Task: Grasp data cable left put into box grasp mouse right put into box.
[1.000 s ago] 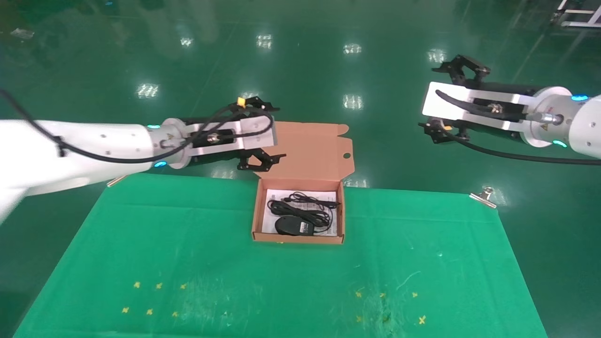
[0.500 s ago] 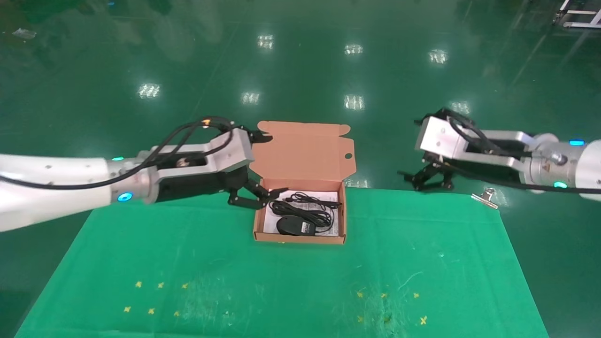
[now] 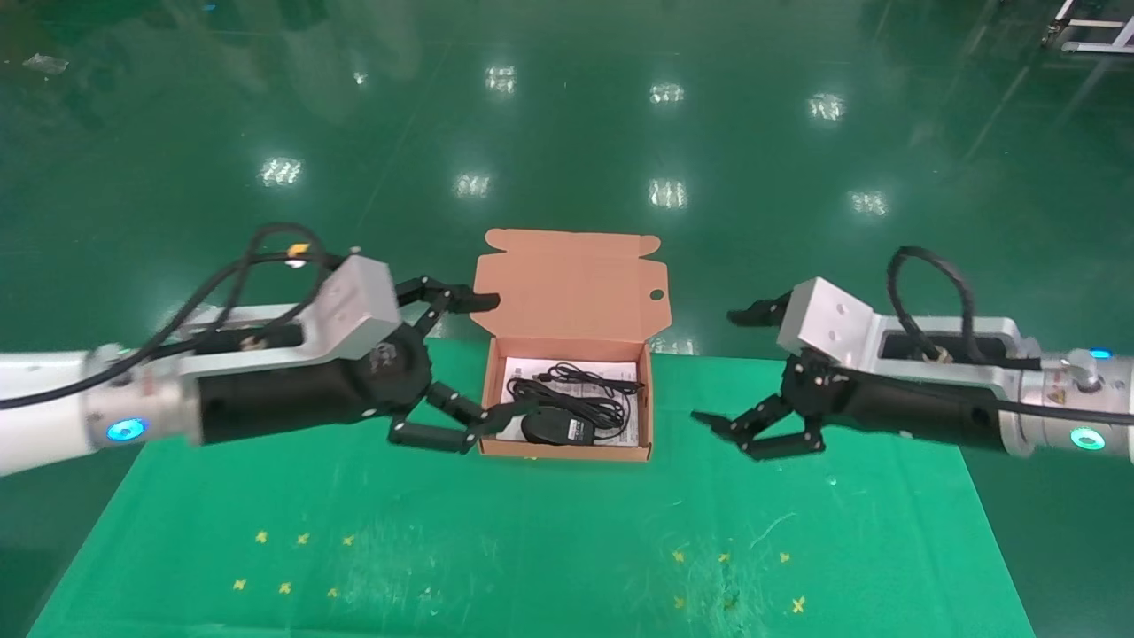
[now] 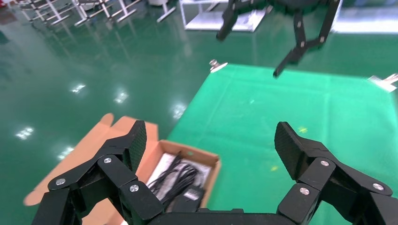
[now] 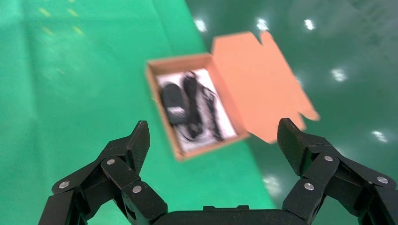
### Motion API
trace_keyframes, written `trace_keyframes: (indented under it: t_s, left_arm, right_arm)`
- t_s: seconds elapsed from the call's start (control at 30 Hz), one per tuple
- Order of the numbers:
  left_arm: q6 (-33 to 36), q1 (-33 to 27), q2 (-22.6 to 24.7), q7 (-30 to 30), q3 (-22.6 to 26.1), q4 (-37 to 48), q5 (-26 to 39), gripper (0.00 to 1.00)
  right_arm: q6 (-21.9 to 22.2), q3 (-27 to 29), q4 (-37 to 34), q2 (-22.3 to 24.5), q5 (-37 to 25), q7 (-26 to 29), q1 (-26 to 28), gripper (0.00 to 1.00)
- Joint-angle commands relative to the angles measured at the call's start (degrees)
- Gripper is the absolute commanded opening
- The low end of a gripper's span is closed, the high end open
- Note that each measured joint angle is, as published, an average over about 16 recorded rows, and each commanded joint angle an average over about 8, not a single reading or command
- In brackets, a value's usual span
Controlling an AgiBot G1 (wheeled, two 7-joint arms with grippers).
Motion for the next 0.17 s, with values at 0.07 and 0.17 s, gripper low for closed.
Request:
trace_keyframes:
  t_s: [0.07, 0.17]
  left_arm:
    - [3.45, 2.34, -2.10, -1.64, -2.85, -1.77, -3.05, 1.00]
    - [4.75, 3.22, -2.90, -2.26, -3.92, -2.44, -4.20, 1.00]
  right_arm:
    - [-3.36, 2.66, 0.24, 0.69, 5.19, -0.50, -2.47, 1.00]
    - [-4.62, 3.66, 0.33, 0.95, 7.15, -0.68, -3.40, 1.00]
